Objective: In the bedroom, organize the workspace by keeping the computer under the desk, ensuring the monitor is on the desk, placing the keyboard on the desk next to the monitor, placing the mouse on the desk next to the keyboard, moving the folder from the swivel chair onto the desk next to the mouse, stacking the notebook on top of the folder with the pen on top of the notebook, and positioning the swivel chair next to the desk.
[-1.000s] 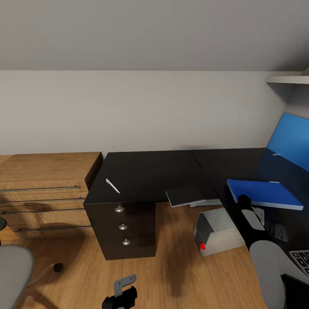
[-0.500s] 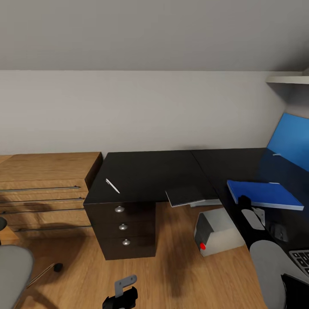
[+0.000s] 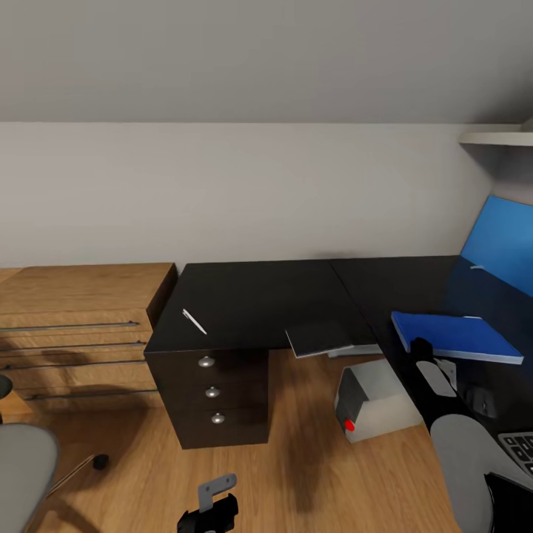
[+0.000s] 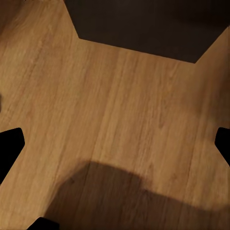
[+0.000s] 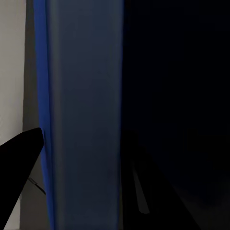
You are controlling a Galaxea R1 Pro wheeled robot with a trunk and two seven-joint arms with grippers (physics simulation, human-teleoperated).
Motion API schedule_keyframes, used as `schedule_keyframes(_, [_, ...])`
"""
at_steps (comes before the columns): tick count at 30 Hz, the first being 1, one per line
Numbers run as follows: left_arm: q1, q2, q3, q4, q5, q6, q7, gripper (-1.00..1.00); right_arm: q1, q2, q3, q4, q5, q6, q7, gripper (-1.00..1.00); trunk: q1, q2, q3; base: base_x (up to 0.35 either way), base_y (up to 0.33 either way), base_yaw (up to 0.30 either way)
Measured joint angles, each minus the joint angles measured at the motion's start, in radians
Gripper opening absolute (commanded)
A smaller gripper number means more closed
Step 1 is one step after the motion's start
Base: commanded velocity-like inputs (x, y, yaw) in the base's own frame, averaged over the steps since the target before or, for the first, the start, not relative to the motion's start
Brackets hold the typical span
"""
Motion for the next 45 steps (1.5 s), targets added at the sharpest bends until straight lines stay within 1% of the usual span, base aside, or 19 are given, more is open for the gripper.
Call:
schedule_keyframes(5, [0.000,0.000,-0.001,-0.001,0.000,0.001,0.000,1.00,0.000,0.000,0.000,0.000,-0.002,0.000,0.000,-1.00,-0.019,0.035,0.016,0.000,0.000,0.000])
schedule_keyframes(9, [0.000,0.000,-0.001,-0.001,0.000,0.000,0.001,1.00,0.000,0.000,0.000,0.000,-0.002,0.000,0.000,-1.00,-0.019,0.035,0.016,0.000,0.000,0.000])
schedule_keyframes(11, [0.000,0.000,0.000,-0.001,0.000,0.000,0.001,1.00,0.000,0.000,0.002,0.001,-0.001,0.000,0.000,-1.00,-0.027,0.049,0.022,0.000,0.000,0.000])
schedule_keyframes(15, [0.000,0.000,-0.001,-0.001,0.000,0.000,0.002,1.00,0.000,0.000,0.026,0.001,0.006,0.000,-0.001,-1.00,-0.042,0.077,0.034,0.000,0.000,0.000])
schedule_keyframes(20, [0.000,0.000,-0.001,-0.001,0.000,0.000,0.003,1.00,0.000,0.000,0.036,0.001,0.008,0.000,-0.002,-1.00,-0.042,0.077,0.035,0.000,0.000,0.000])
schedule_keyframes(24, [0.000,0.000,-0.001,-0.001,0.000,0.000,0.004,1.00,0.000,0.000,0.037,0.001,0.008,0.000,-0.002,-1.00,-0.042,0.077,0.035,0.000,0.000,0.000])
schedule_keyframes(25, [0.000,0.000,-0.001,-0.001,0.000,0.000,0.004,1.00,0.000,0.000,0.037,0.001,0.008,0.000,-0.002,1.00,-0.042,0.077,0.035,0.000,0.000,0.000])
schedule_keyframes(37, [0.001,0.000,0.000,-0.001,0.000,-0.001,0.005,1.00,0.000,0.000,0.042,-0.002,0.010,0.000,0.000,1.00,-0.042,0.077,0.035,-0.003,0.000,0.000])
schedule_keyframes(45, [0.000,0.000,-0.001,0.000,0.000,-0.001,0.003,1.00,0.000,0.000,0.043,-0.002,0.010,0.000,0.000,1.00,-0.042,0.077,0.035,-0.126,0.000,0.000])
